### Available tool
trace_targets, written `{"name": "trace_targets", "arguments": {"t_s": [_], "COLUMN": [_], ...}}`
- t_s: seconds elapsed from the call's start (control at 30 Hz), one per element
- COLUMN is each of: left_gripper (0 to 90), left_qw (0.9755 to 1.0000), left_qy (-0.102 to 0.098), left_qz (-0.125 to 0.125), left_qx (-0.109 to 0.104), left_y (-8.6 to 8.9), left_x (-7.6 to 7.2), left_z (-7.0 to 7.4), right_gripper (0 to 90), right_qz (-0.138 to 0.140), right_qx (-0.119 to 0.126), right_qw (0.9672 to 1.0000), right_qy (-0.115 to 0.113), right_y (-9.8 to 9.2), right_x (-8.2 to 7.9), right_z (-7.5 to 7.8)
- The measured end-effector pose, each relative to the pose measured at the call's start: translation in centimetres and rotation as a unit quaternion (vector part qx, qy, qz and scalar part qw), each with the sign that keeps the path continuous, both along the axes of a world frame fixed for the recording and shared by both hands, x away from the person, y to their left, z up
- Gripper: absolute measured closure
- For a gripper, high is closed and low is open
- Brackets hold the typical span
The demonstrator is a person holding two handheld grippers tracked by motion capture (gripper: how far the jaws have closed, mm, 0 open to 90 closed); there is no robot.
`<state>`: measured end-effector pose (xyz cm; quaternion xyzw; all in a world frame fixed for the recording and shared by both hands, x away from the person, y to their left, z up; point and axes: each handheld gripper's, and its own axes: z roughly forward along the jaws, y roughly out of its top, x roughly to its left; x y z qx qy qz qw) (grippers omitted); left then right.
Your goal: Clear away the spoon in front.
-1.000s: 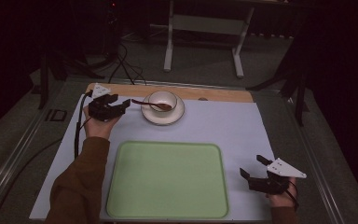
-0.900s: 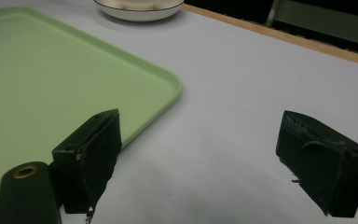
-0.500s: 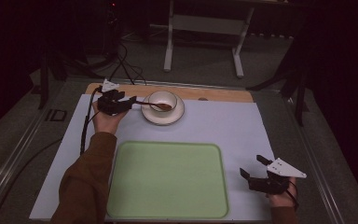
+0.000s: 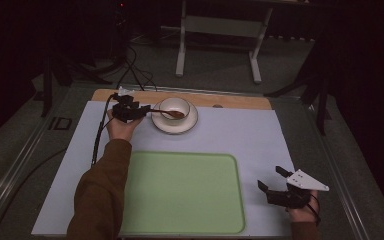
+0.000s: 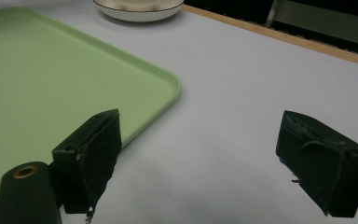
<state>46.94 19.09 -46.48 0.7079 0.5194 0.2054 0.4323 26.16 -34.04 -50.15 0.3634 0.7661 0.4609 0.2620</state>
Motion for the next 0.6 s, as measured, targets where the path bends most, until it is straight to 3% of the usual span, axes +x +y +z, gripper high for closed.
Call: {"name": "trace_targets", "arguments": {"t_s": [0.37, 0.6], "left_gripper": [64.8, 74.2], "left_qw": [0.9998, 0.9995], "left_qy": [0.002, -0.007], "left_qz": [-0.02, -0.029], "left_qx": [0.004, 0.01], "left_y": [-0.35, -0.52], "left_x": [-0.18, -0.6], "left_z": [-0.15, 0.13], "right_gripper": [13.9, 13.9], "right_qz": [-0.002, -0.002], "right_qx": [-0.001, -0.002], "right_qw": [1.0, 1.0], "right_qy": [0.0, 0.0], "right_y": [-0.03, -0.04], "right_x": [-0.05, -0.03], "right_z": [0.0, -0.01]}}
